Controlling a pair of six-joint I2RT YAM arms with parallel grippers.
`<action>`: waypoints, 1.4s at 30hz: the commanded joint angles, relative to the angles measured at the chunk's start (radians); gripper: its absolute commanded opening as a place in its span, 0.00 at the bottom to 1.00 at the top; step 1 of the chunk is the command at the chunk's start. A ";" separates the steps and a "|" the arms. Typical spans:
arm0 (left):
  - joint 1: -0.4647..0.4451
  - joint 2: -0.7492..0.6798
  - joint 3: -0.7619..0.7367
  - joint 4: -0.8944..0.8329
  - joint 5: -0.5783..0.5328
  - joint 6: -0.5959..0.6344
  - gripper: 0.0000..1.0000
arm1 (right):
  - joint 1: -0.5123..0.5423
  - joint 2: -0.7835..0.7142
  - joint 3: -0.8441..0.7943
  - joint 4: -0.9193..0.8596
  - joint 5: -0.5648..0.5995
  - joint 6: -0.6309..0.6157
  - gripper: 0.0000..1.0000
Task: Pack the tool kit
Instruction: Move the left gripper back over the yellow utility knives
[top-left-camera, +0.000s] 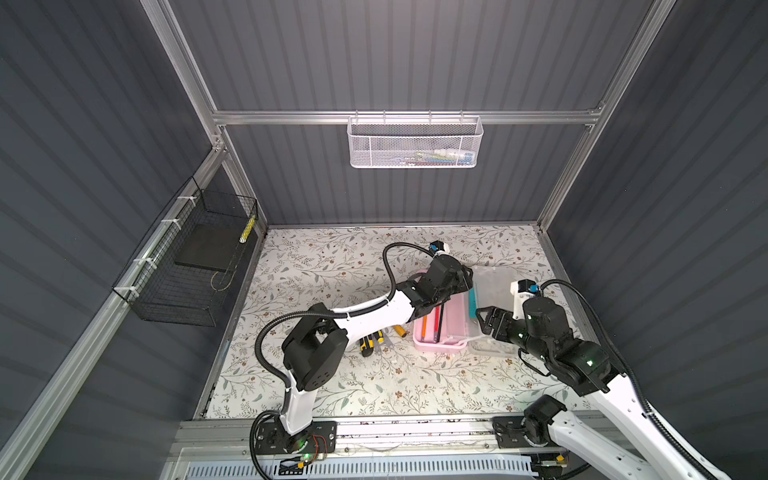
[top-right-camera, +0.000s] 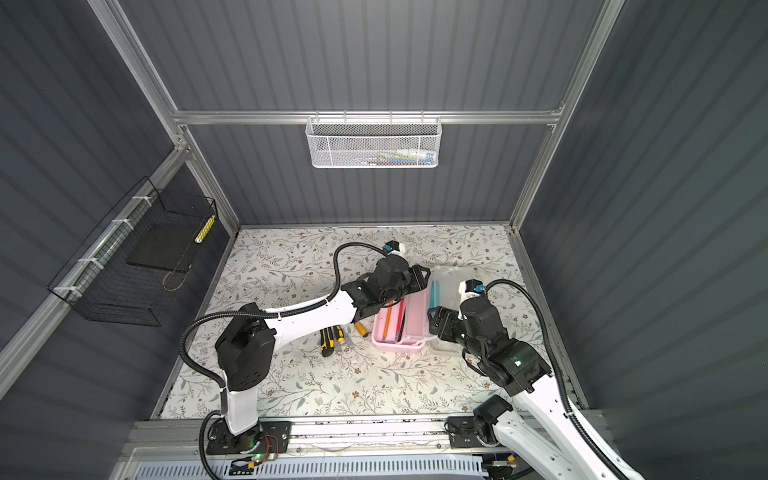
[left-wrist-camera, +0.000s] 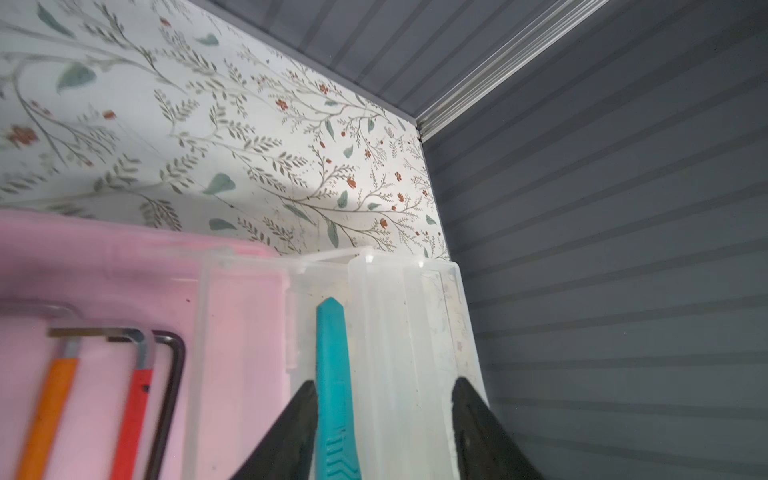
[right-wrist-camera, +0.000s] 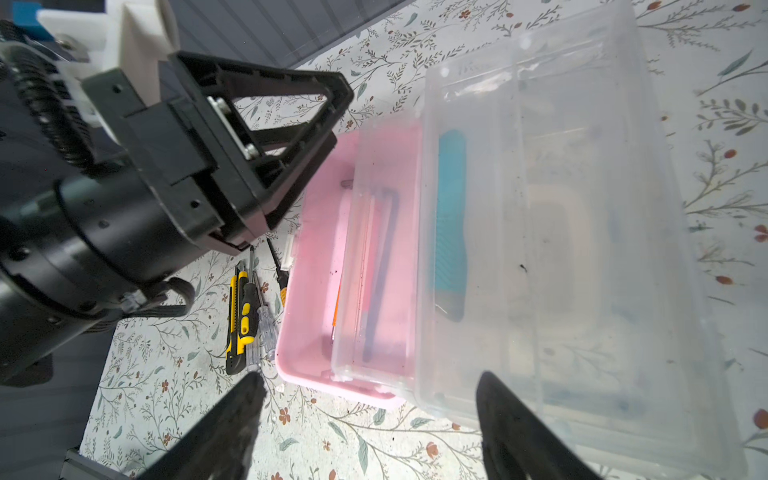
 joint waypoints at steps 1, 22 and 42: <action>0.012 -0.114 -0.035 -0.066 -0.089 0.155 0.59 | -0.002 0.004 0.026 0.002 -0.018 -0.018 0.80; 0.188 -0.663 -0.666 -0.523 -0.297 0.148 0.67 | 0.210 0.206 0.017 0.096 0.008 0.049 0.78; 0.239 -0.555 -0.814 -0.376 -0.171 0.086 0.66 | 0.237 0.254 -0.021 0.151 0.006 0.067 0.78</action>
